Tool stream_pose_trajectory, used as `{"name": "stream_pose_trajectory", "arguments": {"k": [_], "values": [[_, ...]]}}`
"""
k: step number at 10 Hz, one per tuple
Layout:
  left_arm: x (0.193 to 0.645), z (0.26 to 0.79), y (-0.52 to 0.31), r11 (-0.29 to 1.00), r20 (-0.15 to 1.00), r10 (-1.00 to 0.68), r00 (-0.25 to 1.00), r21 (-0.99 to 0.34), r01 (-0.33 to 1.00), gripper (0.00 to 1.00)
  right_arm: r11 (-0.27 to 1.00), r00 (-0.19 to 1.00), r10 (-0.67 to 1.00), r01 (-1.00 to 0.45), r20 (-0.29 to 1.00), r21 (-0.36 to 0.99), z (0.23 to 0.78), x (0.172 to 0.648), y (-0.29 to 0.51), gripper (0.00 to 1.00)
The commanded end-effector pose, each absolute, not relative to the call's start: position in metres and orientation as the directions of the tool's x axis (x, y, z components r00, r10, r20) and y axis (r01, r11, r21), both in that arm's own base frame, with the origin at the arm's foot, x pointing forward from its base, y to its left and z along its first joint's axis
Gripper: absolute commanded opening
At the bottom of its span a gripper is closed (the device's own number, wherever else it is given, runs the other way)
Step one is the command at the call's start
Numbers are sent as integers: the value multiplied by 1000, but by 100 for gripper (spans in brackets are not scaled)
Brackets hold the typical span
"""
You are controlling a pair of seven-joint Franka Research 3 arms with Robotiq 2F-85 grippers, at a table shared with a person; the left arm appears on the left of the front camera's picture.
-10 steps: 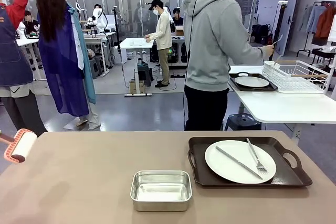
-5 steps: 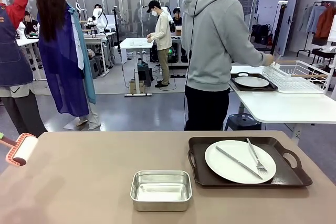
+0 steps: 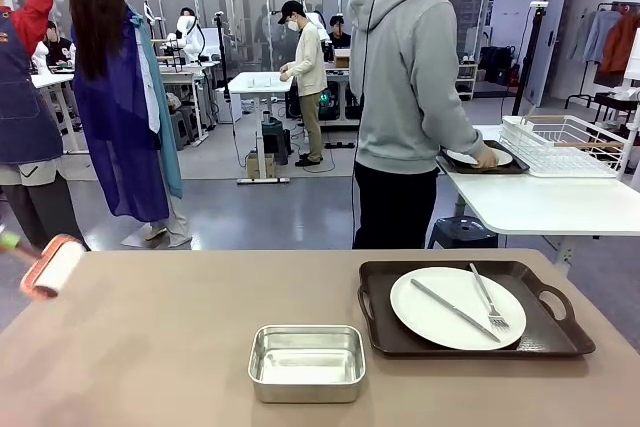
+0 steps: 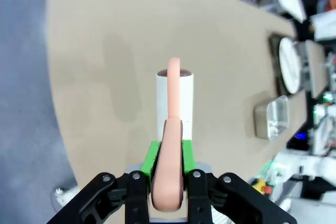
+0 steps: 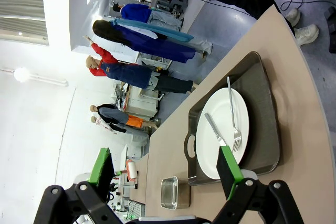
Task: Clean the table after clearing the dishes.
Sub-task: Place the Lint Roller back on top of the Airtight Container.
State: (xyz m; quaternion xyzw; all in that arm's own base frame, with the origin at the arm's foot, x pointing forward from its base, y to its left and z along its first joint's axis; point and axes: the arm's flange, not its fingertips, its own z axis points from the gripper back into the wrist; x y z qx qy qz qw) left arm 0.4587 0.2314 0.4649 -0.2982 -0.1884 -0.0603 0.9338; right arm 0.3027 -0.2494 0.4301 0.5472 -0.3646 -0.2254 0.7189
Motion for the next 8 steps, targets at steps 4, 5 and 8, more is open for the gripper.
{"name": "stream_pose_trajectory", "arguments": {"k": [4, 5, 8], "values": [[520, 661, 7, 499, 552, -725, 412, 9, 866, 22, 302, 635, -719, -82, 283, 950, 433, 302, -248, 100], [507, 675, -51, 359, 514, -812, 275, 71, 930, 22, 302, 635, -719, -82, 283, 950, 433, 302, -248, 100], [427, 667, -183, 13, 371, -928, -30, 112, 994, 22, 302, 635, -719, -82, 283, 950, 433, 302, -248, 100]]}}
